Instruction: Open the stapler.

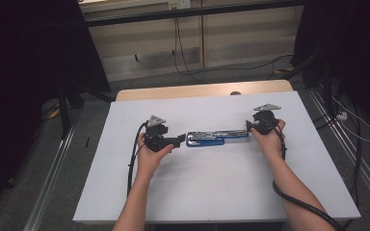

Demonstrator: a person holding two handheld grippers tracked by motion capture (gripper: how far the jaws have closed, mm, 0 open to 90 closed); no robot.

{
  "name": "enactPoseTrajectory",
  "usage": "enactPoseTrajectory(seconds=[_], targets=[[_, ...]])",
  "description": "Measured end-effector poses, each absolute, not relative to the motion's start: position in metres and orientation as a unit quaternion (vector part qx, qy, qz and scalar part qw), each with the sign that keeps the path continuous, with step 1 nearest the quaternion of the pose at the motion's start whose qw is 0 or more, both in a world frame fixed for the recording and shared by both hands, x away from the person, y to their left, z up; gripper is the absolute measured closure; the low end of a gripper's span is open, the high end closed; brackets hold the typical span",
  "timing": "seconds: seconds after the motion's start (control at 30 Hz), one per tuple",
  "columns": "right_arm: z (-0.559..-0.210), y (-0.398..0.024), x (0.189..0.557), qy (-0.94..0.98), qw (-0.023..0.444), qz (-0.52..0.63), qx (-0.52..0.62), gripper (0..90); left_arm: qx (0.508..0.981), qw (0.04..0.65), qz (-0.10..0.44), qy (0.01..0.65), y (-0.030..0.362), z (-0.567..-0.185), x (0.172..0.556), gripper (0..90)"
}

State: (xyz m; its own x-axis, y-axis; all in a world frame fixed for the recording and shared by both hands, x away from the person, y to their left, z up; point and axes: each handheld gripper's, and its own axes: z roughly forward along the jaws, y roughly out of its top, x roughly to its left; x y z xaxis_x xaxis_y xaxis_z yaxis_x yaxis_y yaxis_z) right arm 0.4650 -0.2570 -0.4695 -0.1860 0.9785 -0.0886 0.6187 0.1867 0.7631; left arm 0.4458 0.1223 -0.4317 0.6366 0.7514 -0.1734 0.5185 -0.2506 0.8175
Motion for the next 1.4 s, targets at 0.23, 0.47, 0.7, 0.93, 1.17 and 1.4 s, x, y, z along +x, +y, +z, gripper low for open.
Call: enactPoseTrajectory(seconds=[0.23,0.47,0.7,0.93,1.17,1.4], targets=[[-0.470,-0.256,0.471,0.704,0.304,0.292,0.571,46.0,0.778,0.456,0.126,0.413,0.124,-0.435,0.447,16.6],[-0.469,-0.257,0.467,0.700,0.303,0.293,0.576,48.2,0.777,0.458,0.128,0.412,0.125,-0.434,0.447,16.7],[-0.469,-0.261,0.462,0.697,0.298,0.296,0.581,53.0,0.777,0.462,0.127,0.407,0.124,-0.433,0.446,16.6],[-0.469,-0.263,0.460,0.696,0.295,0.298,0.583,57.2,0.778,0.461,0.128,0.407,0.125,-0.433,0.446,16.7],[-0.469,-0.267,0.457,0.692,0.291,0.299,0.589,66.3,0.777,0.462,0.130,0.407,0.125,-0.432,0.446,16.7],[-0.468,-0.271,0.457,0.689,0.286,0.301,0.595,75.3,0.779,0.459,0.131,0.406,0.125,-0.433,0.447,16.7]])
